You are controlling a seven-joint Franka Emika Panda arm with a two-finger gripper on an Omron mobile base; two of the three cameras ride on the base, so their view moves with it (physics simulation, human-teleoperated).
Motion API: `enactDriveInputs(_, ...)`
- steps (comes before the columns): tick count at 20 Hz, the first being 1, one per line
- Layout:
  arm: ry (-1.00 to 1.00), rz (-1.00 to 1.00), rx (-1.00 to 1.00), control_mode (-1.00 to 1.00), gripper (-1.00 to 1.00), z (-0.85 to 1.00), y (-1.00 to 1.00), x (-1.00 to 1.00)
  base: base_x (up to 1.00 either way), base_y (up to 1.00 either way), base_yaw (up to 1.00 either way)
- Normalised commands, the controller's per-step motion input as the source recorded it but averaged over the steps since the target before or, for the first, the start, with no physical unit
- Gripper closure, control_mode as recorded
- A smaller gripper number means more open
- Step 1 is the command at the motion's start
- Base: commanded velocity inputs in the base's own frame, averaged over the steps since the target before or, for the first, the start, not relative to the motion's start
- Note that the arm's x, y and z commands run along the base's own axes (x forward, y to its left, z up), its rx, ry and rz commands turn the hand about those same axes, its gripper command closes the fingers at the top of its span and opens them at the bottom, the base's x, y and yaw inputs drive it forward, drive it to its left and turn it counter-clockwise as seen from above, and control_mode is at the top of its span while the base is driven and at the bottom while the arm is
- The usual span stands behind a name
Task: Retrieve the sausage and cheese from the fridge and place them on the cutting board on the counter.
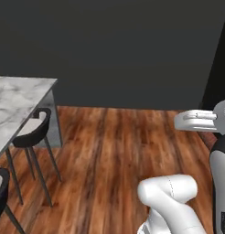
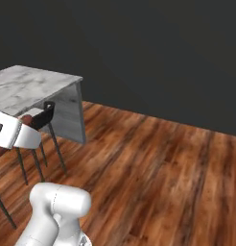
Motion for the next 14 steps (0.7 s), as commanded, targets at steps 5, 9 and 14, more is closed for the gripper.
enactDriveInputs(5,0.0,0.0,0.0,1.0,1.0,0.0,0.0,0.0,1.0,-0.49,0.12)
enactDriveInputs(9,0.0,0.0,0.0,1.0,1.0,0.0,0.0,0.0,1.0,-0.47,0.12)
enactDriveInputs(14,0.0,0.0,0.0,1.0,1.0,0.0,0.0,0.0,1.0,-0.45,0.12)
